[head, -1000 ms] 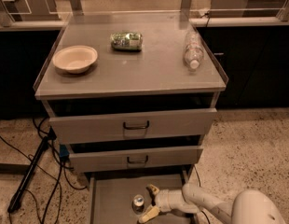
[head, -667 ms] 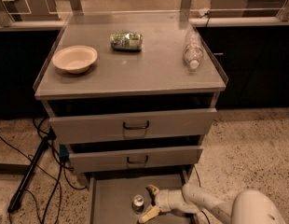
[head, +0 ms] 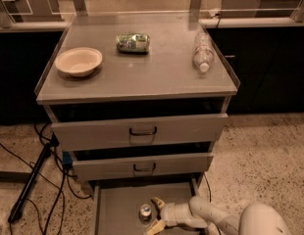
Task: Pick redbull can from bottom drawer and place on counter
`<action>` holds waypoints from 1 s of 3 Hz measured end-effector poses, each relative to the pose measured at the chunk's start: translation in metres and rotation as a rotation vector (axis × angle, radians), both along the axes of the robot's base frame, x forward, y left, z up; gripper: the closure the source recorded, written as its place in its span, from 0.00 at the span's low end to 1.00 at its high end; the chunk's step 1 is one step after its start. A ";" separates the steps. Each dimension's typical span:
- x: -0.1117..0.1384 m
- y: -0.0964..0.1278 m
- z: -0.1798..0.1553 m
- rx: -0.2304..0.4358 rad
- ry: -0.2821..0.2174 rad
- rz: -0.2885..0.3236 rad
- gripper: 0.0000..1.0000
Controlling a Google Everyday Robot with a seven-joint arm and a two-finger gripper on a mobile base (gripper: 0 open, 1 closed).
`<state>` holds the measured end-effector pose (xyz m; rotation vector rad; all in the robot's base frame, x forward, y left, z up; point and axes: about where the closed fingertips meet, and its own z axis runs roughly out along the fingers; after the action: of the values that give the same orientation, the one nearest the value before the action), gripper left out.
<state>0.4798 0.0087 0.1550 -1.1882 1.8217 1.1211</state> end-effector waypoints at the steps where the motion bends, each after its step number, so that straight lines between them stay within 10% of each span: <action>1: -0.007 0.012 -0.009 0.036 0.014 0.010 0.00; 3: -0.015 0.039 -0.017 0.077 0.024 0.040 0.00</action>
Offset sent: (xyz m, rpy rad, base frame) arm -0.0167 0.0430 -0.0203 0.1084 0.0278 0.0479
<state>0.4648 0.0482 0.1384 -1.1764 1.7635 1.2219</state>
